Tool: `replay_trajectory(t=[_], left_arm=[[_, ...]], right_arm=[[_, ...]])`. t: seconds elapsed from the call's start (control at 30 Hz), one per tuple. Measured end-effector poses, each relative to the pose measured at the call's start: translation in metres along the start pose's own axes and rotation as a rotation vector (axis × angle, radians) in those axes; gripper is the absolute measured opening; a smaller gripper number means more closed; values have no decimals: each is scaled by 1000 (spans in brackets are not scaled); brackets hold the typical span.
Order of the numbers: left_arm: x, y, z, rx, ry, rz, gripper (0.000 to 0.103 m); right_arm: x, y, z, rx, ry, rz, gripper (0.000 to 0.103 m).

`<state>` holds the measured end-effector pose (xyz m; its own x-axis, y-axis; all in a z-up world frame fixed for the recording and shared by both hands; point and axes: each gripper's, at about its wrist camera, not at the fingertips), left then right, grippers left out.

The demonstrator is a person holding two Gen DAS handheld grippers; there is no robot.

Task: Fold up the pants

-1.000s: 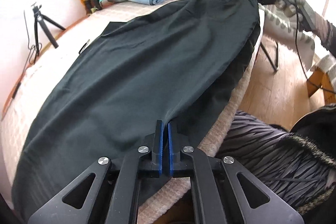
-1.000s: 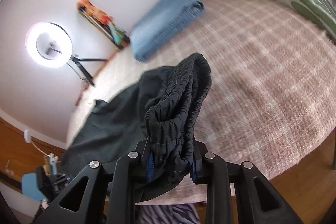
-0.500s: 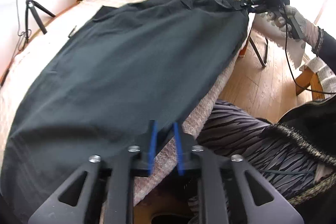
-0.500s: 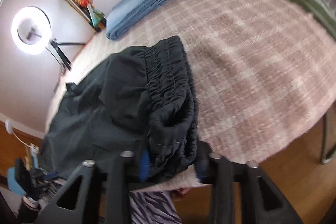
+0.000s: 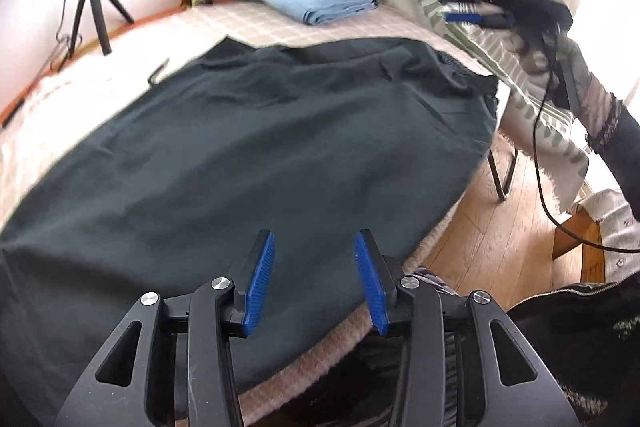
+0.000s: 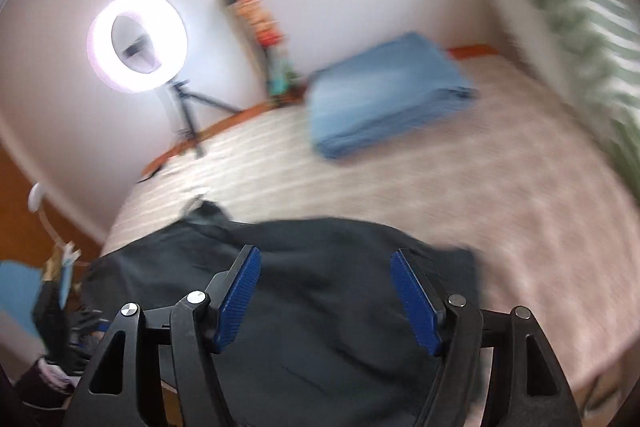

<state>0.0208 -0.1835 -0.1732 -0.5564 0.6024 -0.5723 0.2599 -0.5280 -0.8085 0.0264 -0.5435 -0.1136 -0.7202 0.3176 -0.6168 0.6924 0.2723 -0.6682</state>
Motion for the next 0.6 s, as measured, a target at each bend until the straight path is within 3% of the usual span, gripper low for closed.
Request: replay_trajectory(t=[0.2, 0.4, 0.6], left_arm=[[9, 18, -10, -3, -63, -35, 40], [13, 17, -9, -7, -59, -29, 40], [14, 16, -10, 4, -70, -21, 40]], right_arm=[[-19, 97, -56, -156, -35, -157, 72], [-27, 177, -85, -181, -39, -285, 72], [-26, 231, -97, -247, 24, -387, 67]])
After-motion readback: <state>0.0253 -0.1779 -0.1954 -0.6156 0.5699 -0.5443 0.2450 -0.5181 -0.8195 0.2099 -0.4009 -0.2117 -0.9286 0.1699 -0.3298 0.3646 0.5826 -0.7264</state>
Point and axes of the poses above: each gripper's, at about its wrist camera, not at the fingertips, and y roughly the way its jaws point, z to its right, x to its underside, and after that the axes turned 5 degrees about y, right-handed
